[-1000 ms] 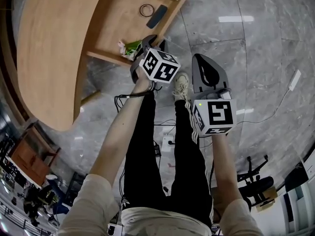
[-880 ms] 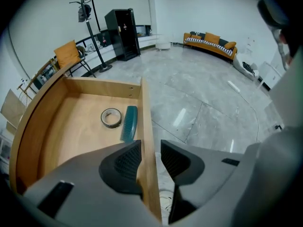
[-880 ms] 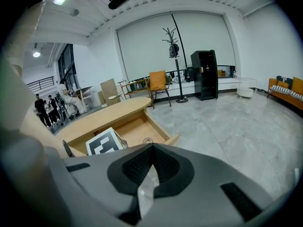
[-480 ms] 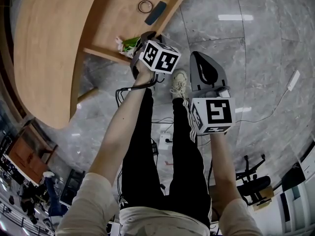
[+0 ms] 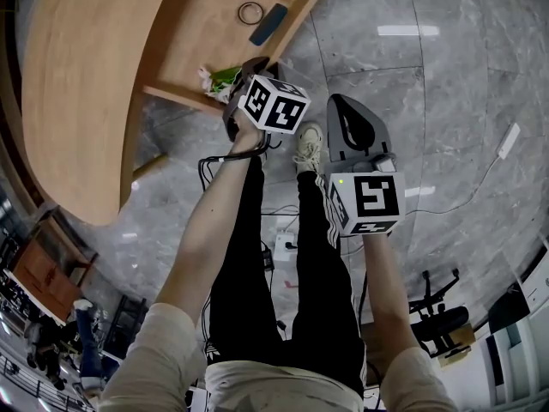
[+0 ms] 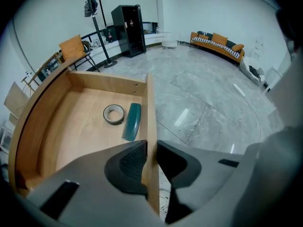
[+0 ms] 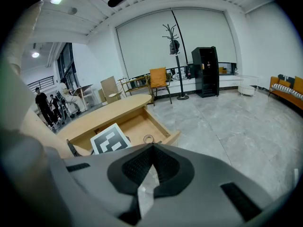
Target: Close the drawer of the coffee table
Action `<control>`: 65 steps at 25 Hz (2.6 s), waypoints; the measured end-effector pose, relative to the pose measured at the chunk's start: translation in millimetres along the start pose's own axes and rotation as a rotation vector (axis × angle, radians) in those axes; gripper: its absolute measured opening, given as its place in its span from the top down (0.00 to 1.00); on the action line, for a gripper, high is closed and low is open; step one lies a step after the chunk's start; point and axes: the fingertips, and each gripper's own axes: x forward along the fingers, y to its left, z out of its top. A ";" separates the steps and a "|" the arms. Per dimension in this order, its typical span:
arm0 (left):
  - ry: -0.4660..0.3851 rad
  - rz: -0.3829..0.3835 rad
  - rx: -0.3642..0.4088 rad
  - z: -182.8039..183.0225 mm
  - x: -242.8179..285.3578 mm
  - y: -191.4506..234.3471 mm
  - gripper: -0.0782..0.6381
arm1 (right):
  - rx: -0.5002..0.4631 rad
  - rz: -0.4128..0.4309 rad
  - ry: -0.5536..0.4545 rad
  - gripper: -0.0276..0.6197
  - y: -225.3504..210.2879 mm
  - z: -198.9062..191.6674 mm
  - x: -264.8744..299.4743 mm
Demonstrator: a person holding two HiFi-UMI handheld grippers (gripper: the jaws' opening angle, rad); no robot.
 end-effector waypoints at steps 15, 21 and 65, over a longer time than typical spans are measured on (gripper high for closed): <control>-0.072 -0.003 -0.071 34.1 -64.5 21.3 0.79 | -0.085 0.048 0.008 0.95 11.4 48.5 -11.4; -0.082 0.040 -0.120 46.0 -76.2 67.7 0.79 | -0.100 0.077 0.015 0.95 24.9 58.8 -9.3; -0.369 0.571 -1.355 -46.2 -103.7 154.4 0.88 | -0.306 0.302 0.131 0.95 75.3 58.5 47.2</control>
